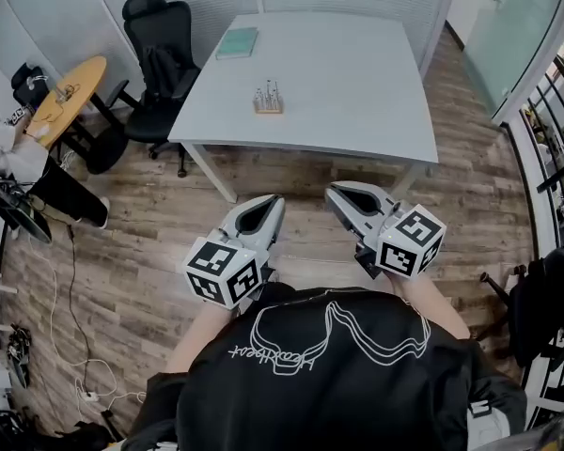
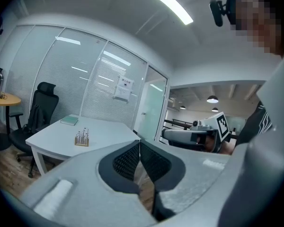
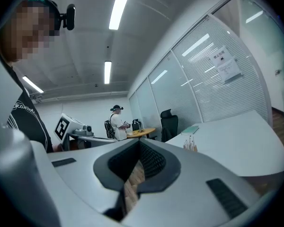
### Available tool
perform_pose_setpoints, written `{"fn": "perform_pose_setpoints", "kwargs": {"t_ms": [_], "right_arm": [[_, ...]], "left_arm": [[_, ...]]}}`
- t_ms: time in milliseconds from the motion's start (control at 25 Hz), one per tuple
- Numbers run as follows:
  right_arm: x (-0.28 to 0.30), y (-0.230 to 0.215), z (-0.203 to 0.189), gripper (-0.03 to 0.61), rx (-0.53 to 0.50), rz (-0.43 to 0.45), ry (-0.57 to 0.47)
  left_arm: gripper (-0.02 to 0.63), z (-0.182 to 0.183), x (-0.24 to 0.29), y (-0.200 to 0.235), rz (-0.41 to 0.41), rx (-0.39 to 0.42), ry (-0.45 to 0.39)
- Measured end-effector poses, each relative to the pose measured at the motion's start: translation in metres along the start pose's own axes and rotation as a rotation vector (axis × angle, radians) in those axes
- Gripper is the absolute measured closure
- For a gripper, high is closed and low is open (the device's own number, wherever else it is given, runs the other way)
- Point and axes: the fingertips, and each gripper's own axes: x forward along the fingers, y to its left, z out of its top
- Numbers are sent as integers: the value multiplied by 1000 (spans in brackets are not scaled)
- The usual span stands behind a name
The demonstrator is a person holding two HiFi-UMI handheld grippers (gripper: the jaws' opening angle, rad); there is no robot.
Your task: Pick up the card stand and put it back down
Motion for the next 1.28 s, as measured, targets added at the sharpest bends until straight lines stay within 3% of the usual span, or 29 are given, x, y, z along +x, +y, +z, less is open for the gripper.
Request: {"fn": "perform_pose_setpoints", "kwargs": {"t_ms": [160,400,680,1280], "right_arm": [[7,-4,-1,569,61,40,-47],[22,-37,-13,569,66,-53,5],[55,-75,-7,569,17,-113,33],[197,-211,-15,569,107,-223,108]], "left_arm": [[600,-9,5,17,18,-25,19],[600,-10,18,48,38,-31,22],[598,-1,53,91,7,-43,23],[598,16,169,246,-74,-68,141]]}}
